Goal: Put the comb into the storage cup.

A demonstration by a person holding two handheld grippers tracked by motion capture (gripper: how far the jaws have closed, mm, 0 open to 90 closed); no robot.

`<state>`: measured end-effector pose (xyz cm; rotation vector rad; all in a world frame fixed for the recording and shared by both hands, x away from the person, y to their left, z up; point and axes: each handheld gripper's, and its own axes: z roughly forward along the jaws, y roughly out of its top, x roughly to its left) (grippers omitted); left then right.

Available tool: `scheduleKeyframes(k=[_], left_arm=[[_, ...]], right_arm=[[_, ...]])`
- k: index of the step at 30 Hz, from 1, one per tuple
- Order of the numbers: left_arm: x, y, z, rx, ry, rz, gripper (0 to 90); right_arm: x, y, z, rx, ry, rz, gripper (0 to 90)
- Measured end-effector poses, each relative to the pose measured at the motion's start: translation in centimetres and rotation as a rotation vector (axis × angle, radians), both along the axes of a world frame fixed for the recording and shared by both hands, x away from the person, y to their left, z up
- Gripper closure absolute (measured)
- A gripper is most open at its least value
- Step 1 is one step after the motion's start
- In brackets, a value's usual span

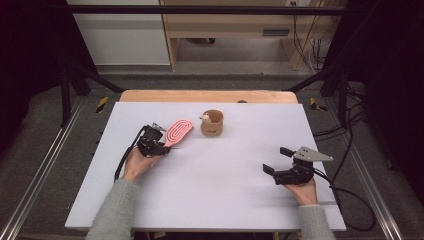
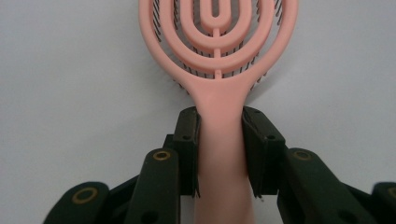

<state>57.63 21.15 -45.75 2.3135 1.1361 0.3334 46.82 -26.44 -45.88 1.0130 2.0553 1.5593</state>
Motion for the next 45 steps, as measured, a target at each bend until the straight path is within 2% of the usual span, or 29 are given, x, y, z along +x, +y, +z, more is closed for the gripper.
scheduleKeyframes(k=[17, 26, 29, 34, 45], left_arm=[[-0.3, -0.1, 0.2, 0.017, -0.029, -0.015, 69.3], [-0.6, 0.0, 0.5, 0.003, -0.061, -0.015, 69.5], [-0.8, 0.2, 0.7, -0.013, -0.074, -0.006, 69.5], [-1.2, 0.5, 1.4, -0.040, -0.094, -0.001, 69.6], [-2.6, 0.8, 2.7, -0.069, -0.147, 0.010, 69.5]], right_arm=[[0.0, 0.0, 0.0, 0.003, 0.003, -0.001, 0.4], [0.0, 0.0, 0.0, 0.003, 0.003, 0.000, 0.4], [0.0, 0.0, 0.0, 0.004, 0.003, 0.001, 0.4], [0.0, 0.0, 0.0, 0.004, 0.003, -0.001, 0.4], [0.0, 0.0, 0.0, 0.004, 0.005, -0.002, 0.4]])
